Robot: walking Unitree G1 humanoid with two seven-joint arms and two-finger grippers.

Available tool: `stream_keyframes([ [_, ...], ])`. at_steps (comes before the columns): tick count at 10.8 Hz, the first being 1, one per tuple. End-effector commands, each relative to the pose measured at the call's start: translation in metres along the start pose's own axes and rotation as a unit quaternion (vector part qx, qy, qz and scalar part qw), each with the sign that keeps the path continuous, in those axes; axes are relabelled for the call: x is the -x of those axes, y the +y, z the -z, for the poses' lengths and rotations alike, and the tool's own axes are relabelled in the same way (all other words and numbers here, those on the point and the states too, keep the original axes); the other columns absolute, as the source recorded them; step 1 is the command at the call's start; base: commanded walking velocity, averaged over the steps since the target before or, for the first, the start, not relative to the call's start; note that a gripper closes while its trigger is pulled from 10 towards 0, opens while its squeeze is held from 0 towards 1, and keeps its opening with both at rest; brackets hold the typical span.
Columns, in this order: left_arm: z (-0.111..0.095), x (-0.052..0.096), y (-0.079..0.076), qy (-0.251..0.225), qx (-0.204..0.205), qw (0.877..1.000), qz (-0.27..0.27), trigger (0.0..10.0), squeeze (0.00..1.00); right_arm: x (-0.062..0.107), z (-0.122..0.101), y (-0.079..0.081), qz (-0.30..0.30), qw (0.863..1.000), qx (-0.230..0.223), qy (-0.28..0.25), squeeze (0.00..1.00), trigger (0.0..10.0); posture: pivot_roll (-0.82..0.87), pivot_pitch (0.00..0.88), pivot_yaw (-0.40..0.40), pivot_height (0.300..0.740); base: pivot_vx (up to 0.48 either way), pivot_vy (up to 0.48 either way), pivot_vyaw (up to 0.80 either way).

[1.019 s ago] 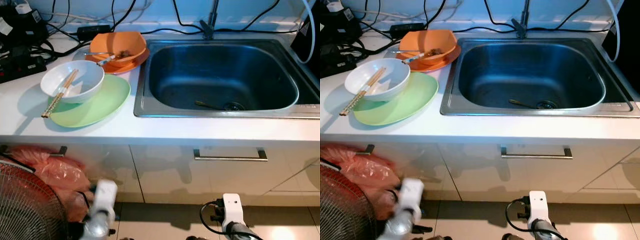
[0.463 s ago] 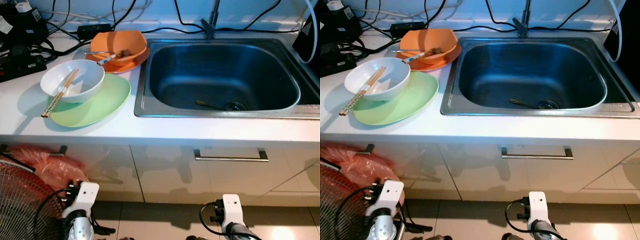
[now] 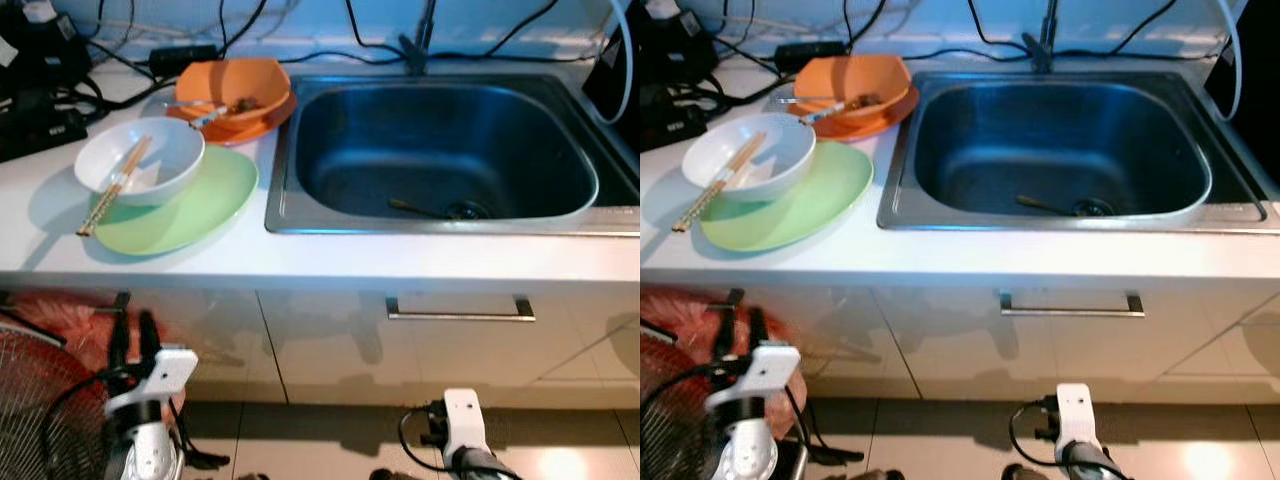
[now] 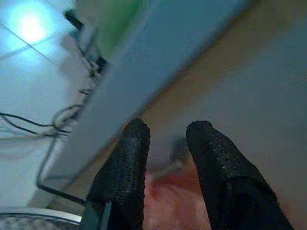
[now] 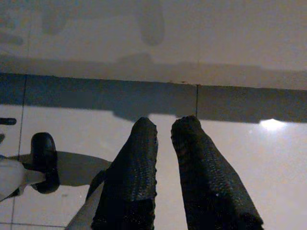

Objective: Kitchen organization

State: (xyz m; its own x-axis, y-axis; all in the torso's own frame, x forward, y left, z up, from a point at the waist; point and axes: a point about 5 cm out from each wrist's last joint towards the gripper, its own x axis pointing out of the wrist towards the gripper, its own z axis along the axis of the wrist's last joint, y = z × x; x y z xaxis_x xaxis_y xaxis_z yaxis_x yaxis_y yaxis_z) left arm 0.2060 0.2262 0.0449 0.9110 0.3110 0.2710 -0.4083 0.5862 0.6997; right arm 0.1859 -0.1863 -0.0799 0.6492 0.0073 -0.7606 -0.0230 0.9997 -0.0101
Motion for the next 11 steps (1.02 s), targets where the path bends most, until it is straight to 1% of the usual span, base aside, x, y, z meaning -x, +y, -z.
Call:
stream_keyframes([
  [1, -0.004, 0.001, 0.007, -0.001, -0.002, 1.000, -0.018, 10.0, 0.00, 0.002, 0.009, 0.000, -0.003, 1.000, 0.006, 0.017, 0.00, 10.0, 0.03, 0.154, 0.033, 0.740, 0.000, 0.000, 0.00],
  [2, -0.013, 0.004, 0.012, -0.011, 0.008, 1.000, -0.023, 10.0, 0.00, 0.002, 0.008, -0.001, -0.004, 1.000, 0.009, 0.018, 0.00, 10.0, 0.03, 0.159, 0.030, 0.740, 0.000, 0.000, 0.00],
  [3, -0.019, 0.008, 0.017, -0.007, 0.023, 0.999, -0.026, 10.0, 0.00, 0.002, 0.009, -0.001, -0.004, 1.000, 0.012, 0.018, 0.00, 10.0, 0.03, 0.159, 0.030, 0.740, 0.000, 0.000, 0.00],
  [4, -0.024, 0.017, 0.021, -0.004, 0.035, 0.999, -0.022, 10.0, 0.00, 0.002, 0.008, -0.001, -0.005, 1.000, 0.017, 0.019, 0.00, 10.0, 0.04, 0.164, 0.025, 0.740, 0.000, 0.000, 0.00],
  [5, -0.024, 0.022, 0.027, 0.014, 0.042, 0.999, -0.029, 10.0, 0.00, 0.002, 0.008, -0.002, -0.007, 1.000, 0.023, 0.019, 0.00, 10.0, 0.04, 0.165, 0.020, 0.740, 0.000, 0.000, 0.00],
  [6, -0.025, 0.024, 0.033, 0.020, 0.050, 0.998, -0.039, 10.0, 0.00, 0.002, 0.007, -0.002, -0.008, 0.999, 0.028, 0.019, 0.00, 10.0, 0.05, 0.166, 0.016, 0.740, 0.000, 0.000, 0.00],
  [7, -0.036, 0.021, 0.046, 0.000, 0.064, 0.997, -0.049, 10.0, 0.00, 0.001, 0.005, -0.002, -0.011, 0.999, 0.034, 0.019, 0.00, 10.0, 0.06, 0.165, 0.007, 0.740, 0.000, 0.000, 0.00],
  [8, -0.045, 0.014, 0.050, -0.022, 0.078, 0.996, -0.046, 10.0, 0.00, 0.001, 0.005, -0.002, -0.013, 0.999, 0.036, 0.019, 0.00, 10.0, 0.07, 0.165, 0.003, 0.740, 0.000, 0.000, 0.00],
  [9, -0.060, -0.006, 0.050, -0.063, 0.093, 0.993, -0.037, 10.0, 0.00, 0.001, 0.004, -0.001, -0.016, 0.999, 0.040, 0.020, 0.00, 10.0, 0.07, 0.161, 0.000, 0.740, 0.000, 0.000, 0.00],
  [10, -0.076, -0.019, 0.048, -0.087, 0.114, 0.989, -0.031, 10.0, 0.00, 0.000, 0.004, 0.000, -0.018, 0.999, 0.043, 0.020, 0.00, 10.0, 0.07, 0.156, -0.001, 0.740, 0.000, 0.000, 0.00],
  [11, -0.089, -0.027, 0.042, -0.105, 0.128, 0.986, -0.014, 10.0, 0.00, 0.000, 0.004, 0.001, -0.018, 0.999, 0.043, 0.019, 0.00, 10.0, 0.06, 0.147, 0.009, 0.740, 0.000, 0.000, 0.00],
])
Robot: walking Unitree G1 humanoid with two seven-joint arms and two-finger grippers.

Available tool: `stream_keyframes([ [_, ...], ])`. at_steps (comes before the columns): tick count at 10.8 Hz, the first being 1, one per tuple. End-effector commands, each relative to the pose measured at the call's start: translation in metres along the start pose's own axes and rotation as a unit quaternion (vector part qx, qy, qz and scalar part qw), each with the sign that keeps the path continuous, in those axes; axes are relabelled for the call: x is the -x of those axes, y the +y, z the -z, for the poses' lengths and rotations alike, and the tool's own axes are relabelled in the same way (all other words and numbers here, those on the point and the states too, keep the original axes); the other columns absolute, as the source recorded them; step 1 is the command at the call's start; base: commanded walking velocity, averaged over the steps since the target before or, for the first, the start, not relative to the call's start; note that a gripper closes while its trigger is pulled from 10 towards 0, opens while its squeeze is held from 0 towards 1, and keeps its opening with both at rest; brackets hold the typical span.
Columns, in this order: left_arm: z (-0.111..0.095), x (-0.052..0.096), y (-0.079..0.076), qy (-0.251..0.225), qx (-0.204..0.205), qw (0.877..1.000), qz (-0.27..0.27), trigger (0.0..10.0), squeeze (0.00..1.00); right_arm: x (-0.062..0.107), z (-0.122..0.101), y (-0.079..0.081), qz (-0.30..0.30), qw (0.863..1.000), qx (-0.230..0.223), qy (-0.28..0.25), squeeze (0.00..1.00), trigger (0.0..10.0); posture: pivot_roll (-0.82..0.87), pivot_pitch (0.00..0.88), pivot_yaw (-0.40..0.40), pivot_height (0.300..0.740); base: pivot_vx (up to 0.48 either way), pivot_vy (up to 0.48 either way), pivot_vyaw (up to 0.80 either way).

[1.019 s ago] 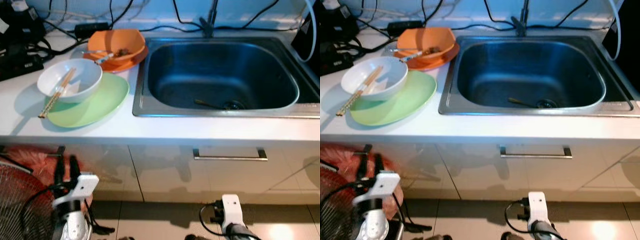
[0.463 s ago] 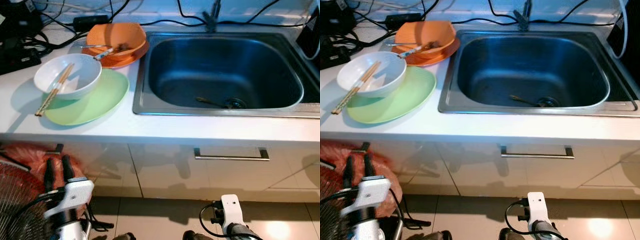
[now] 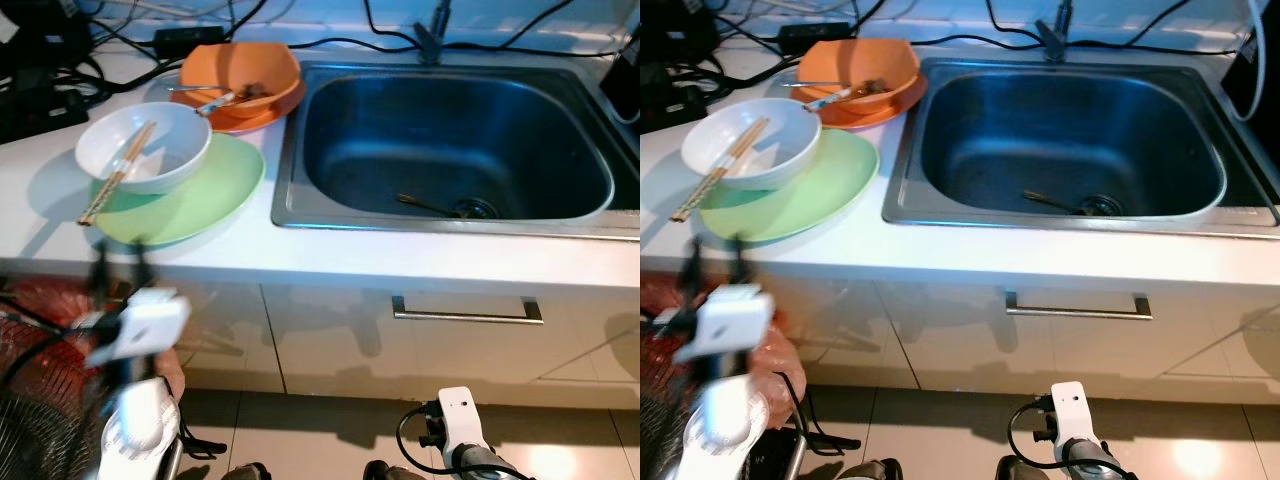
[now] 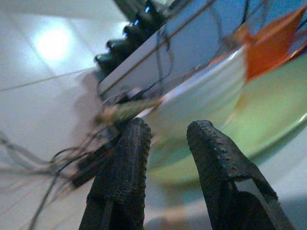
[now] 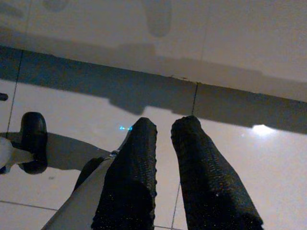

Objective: Kitchen organization

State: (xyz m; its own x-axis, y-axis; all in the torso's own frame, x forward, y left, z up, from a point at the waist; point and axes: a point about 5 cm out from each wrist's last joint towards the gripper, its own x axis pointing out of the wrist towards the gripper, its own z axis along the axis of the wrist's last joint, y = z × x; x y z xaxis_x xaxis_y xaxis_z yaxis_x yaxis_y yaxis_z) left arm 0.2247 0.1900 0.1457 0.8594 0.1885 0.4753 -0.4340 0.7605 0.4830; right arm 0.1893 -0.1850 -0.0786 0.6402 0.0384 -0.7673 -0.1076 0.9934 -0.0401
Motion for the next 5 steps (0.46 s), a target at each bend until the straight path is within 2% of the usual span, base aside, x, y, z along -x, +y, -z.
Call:
stream_keyframes([
  [1, 0.004, 0.002, -0.004, 0.014, 0.002, 1.000, 0.020, 10.0, 0.58, 0.001, 0.007, 0.001, 0.000, 1.000, -0.005, 0.014, 0.00, 10.0, 0.05, 0.144, 0.010, 0.740, 0.000, 0.000, 0.00],
  [2, 0.002, -0.004, -0.008, 0.011, 0.020, 1.000, 0.020, 10.0, 1.00, 0.001, 0.007, 0.002, 0.000, 1.000, -0.007, 0.014, 0.00, 10.0, 0.04, 0.138, 0.017, 0.740, 0.000, 0.000, 0.00],
  [5, 0.005, -0.005, -0.017, 0.022, 0.030, 0.999, 0.036, 10.0, 1.00, 0.001, 0.008, 0.004, 0.000, 1.000, -0.010, 0.015, 0.00, 10.0, 0.04, 0.137, 0.021, 0.740, 0.000, 0.000, 0.00],
])
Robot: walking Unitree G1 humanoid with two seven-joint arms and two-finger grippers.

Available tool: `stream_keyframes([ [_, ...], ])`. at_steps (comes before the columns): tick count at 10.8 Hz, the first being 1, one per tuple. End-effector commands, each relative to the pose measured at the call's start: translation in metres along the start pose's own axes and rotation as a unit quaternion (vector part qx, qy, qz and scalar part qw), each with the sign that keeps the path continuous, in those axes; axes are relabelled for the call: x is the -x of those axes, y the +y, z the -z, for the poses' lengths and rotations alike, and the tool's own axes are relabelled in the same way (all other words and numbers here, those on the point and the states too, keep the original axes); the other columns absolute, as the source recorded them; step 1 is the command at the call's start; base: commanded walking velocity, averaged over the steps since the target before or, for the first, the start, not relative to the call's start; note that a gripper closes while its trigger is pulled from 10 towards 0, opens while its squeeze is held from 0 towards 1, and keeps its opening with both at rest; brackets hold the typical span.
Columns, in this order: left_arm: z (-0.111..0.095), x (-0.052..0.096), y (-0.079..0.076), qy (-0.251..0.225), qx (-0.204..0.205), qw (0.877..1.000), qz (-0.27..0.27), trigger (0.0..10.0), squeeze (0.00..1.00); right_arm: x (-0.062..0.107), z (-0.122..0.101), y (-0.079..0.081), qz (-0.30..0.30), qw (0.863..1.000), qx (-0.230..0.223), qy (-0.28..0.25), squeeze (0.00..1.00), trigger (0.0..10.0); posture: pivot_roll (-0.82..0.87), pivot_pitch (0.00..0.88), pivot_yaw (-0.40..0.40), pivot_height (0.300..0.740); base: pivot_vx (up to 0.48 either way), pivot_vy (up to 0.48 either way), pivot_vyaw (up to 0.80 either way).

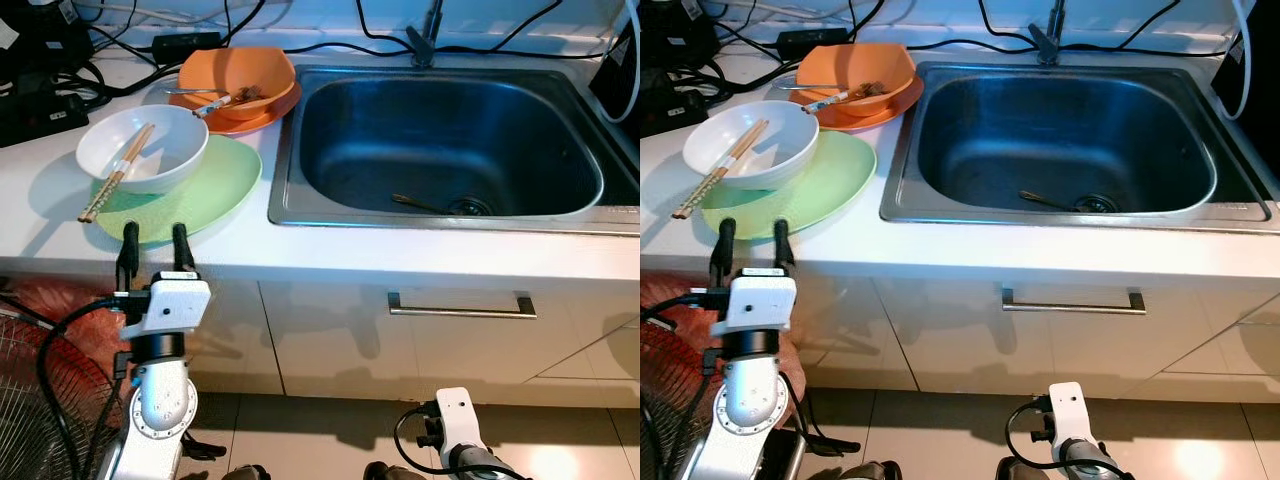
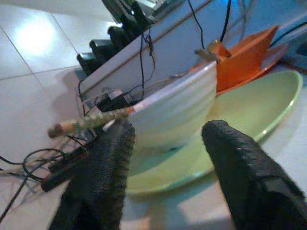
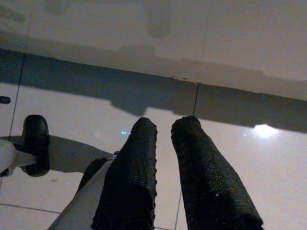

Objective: Kitchen organization

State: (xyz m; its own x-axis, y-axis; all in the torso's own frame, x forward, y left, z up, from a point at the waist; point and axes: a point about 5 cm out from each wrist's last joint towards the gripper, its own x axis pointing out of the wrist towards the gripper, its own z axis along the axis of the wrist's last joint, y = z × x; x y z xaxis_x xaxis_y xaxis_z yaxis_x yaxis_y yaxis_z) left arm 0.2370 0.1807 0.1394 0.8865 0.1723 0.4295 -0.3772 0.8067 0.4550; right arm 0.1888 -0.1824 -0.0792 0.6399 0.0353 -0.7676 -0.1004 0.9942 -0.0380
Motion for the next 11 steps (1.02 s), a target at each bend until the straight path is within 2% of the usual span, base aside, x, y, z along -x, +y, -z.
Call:
stream_keyframes([
  [1, 0.006, 0.003, -0.001, 0.018, 0.008, 1.000, 0.009, 10.0, 1.00, 0.002, 0.008, 0.001, -0.002, 1.000, -0.005, 0.015, 0.00, 10.0, 0.04, 0.137, 0.021, 0.740, 0.000, 0.000, 0.00],
  [2, 0.012, 0.005, -0.003, 0.040, 0.023, 0.999, 0.003, 10.0, 1.00, 0.002, 0.008, 0.000, -0.002, 1.000, -0.003, 0.015, 0.00, 10.0, 0.04, 0.135, 0.019, 0.740, 0.000, 0.000, 0.00],
  [3, 0.019, 0.007, -0.004, 0.062, 0.034, 0.998, -0.002, 10.0, 0.00, 0.002, 0.008, 0.000, -0.001, 1.000, -0.001, 0.015, 0.00, 10.0, 0.04, 0.131, 0.016, 0.740, 0.000, 0.000, 0.00],
  [5, 0.022, 0.006, 0.001, 0.070, 0.043, 0.996, -0.028, 10.0, 0.00, 0.001, 0.007, 0.000, -0.002, 1.000, 0.003, 0.016, 0.00, 10.0, 0.04, 0.130, 0.014, 0.740, 0.000, 0.000, 0.00],
  [7, 0.013, -0.005, 0.009, 0.037, 0.056, 0.997, -0.047, 10.0, 0.00, 0.001, 0.007, 0.001, -0.008, 1.000, 0.011, 0.017, 0.00, 10.0, 0.05, 0.126, 0.010, 0.740, 0.000, 0.000, 0.00],
  [8, 0.013, -0.008, 0.012, 0.035, 0.055, 0.996, -0.059, 10.0, 0.00, 0.001, 0.007, 0.001, -0.005, 1.000, 0.011, 0.015, 0.00, 10.0, 0.05, 0.126, 0.010, 0.740, 0.000, 0.000, 0.00],
  [11, 0.011, -0.016, 0.013, 0.024, 0.059, 0.996, -0.061, 10.0, 0.00, 0.002, -0.001, -0.012, 0.034, 0.999, -0.007, -0.013, 0.00, 10.0, 0.04, 0.125, 0.012, 0.740, 0.000, 0.000, 0.00],
])
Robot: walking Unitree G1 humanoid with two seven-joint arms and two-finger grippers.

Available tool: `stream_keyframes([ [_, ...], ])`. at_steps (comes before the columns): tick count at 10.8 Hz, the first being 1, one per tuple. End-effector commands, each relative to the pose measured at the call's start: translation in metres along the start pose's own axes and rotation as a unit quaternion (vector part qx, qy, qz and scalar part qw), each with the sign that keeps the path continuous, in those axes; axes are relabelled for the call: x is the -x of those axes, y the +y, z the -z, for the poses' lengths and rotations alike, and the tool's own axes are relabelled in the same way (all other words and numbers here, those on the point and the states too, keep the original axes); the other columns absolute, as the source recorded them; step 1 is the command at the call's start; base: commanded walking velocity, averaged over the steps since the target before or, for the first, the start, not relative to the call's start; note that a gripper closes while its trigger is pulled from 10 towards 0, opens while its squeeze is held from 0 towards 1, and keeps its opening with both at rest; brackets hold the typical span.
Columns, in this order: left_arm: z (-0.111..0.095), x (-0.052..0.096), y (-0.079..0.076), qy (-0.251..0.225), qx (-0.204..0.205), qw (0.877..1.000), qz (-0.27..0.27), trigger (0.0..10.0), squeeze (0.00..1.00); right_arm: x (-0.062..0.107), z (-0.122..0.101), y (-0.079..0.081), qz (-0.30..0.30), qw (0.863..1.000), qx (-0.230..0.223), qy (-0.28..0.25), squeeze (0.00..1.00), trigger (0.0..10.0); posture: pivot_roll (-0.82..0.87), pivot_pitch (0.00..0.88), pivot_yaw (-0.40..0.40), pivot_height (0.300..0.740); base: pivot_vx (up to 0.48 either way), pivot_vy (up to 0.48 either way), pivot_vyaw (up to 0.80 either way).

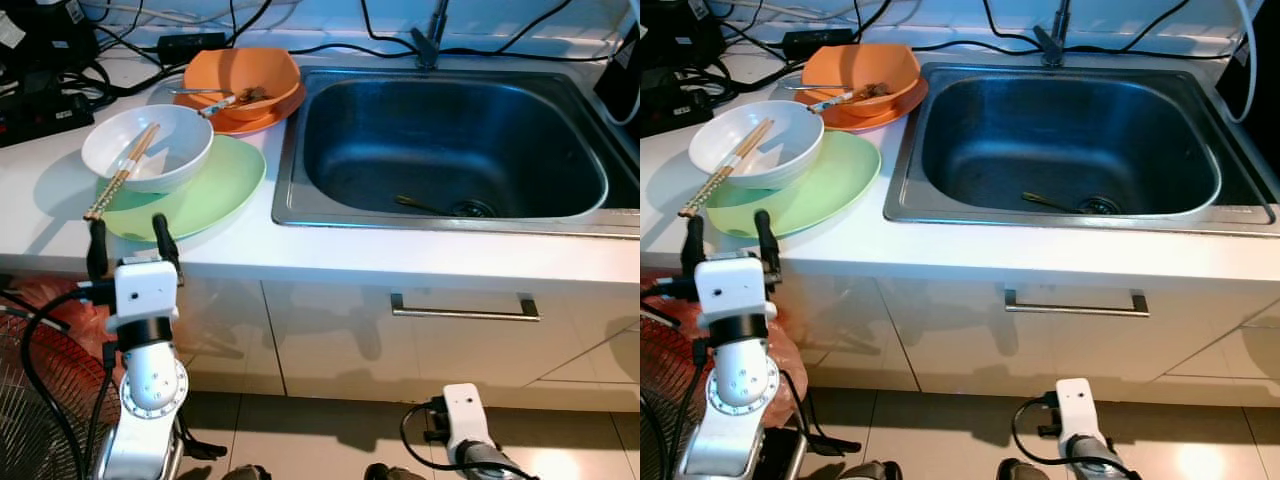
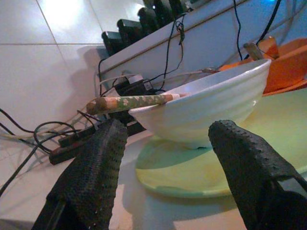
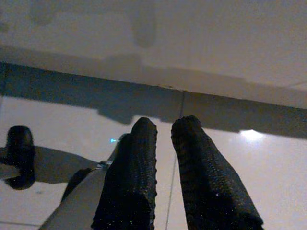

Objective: Kitchen organization

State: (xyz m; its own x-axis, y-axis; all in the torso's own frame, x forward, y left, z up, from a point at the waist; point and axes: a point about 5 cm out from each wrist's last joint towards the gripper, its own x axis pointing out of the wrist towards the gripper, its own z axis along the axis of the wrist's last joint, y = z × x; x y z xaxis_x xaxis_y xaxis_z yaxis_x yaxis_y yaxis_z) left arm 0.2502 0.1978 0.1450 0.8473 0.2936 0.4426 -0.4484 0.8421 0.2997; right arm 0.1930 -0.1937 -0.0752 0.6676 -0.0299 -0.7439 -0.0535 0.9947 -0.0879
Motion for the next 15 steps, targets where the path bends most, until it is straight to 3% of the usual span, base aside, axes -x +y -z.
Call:
stream_keyframes([
  [1, 0.003, 0.000, 0.000, 0.004, -0.002, 1.000, 0.001, 10.0, 0.00, 0.002, 0.004, -0.006, 0.028, 0.999, -0.022, 0.003, 0.00, 10.0, 0.04, 0.126, 0.009, 0.740, 0.000, 0.000, 0.00],
  [2, 0.003, 0.000, 0.000, 0.003, -0.002, 1.000, 0.000, 10.0, 0.00, 0.003, 0.007, -0.015, 0.061, 0.997, -0.045, 0.006, 0.00, 10.0, 0.04, 0.126, 0.009, 0.740, 0.000, 0.000, 0.00],
  [3, 0.003, 0.000, 0.000, 0.003, -0.001, 1.000, -0.002, 10.0, 0.00, 0.009, 0.017, -0.037, 0.137, 0.987, -0.082, 0.024, 0.00, 10.0, 0.04, 0.127, 0.009, 0.740, 0.000, 0.000, 0.00],
  [4, 0.003, 0.000, 0.001, 0.004, -0.002, 1.000, -0.004, 10.0, 0.00, 0.013, 0.023, -0.050, 0.172, 0.979, -0.101, 0.032, 0.00, 10.0, 0.02, 0.129, 0.010, 0.740, 0.000, 0.000, 0.00],
  [6, 0.000, -0.001, 0.000, -0.002, 0.000, 1.000, -0.006, 10.0, 0.00, 0.016, 0.028, -0.055, 0.175, 0.980, -0.093, 0.034, 0.00, 10.0, 0.02, 0.130, 0.008, 0.740, 0.000, 0.000, 0.00],
  [8, -0.003, -0.003, 0.001, -0.010, -0.002, 1.000, -0.006, 10.0, 0.00, 0.014, 0.006, -0.065, 0.221, 0.966, -0.129, -0.027, 0.00, 10.0, 0.03, 0.134, 0.004, 0.740, 0.000, 0.000, 0.00],
  [10, -0.001, -0.003, -0.002, -0.008, 0.002, 1.000, -0.002, 10.0, 0.00, 0.024, 0.002, -0.096, 0.333, 0.933, -0.136, -0.027, 0.00, 10.0, 0.01, 0.129, 0.006, 0.740, 0.000, 0.000, 0.00],
  [12, -0.002, -0.003, -0.002, -0.009, 0.003, 1.000, -0.006, 10.0, 0.00, 0.032, 0.012, -0.105, 0.372, 0.916, -0.147, -0.016, 0.00, 10.0, 0.01, 0.125, -0.005, 0.740, 0.000, 0.000, 0.00],
  [13, -0.001, -0.002, -0.001, -0.008, 0.002, 1.000, -0.009, 10.0, 0.00, 0.037, 0.018, -0.111, 0.398, 0.902, -0.168, -0.018, 0.00, 10.0, 0.01, 0.123, -0.008, 0.740, 0.000, 0.000, 0.00],
  [14, 0.000, -0.002, 0.001, -0.007, 0.001, 1.000, -0.010, 10.0, 0.00, 0.041, 0.013, -0.117, 0.416, 0.891, -0.175, -0.045, 0.00, 10.0, 0.00, 0.125, -0.006, 0.740, 0.000, 0.000, 0.00],
  [15, 0.001, -0.002, 0.001, -0.006, 0.001, 1.000, -0.007, 10.0, 0.00, 0.053, -0.002, -0.136, 0.475, 0.857, -0.172, -0.103, 0.00, 10.0, -0.01, 0.125, -0.002, 0.740, 0.000, 0.000, 0.00],
])
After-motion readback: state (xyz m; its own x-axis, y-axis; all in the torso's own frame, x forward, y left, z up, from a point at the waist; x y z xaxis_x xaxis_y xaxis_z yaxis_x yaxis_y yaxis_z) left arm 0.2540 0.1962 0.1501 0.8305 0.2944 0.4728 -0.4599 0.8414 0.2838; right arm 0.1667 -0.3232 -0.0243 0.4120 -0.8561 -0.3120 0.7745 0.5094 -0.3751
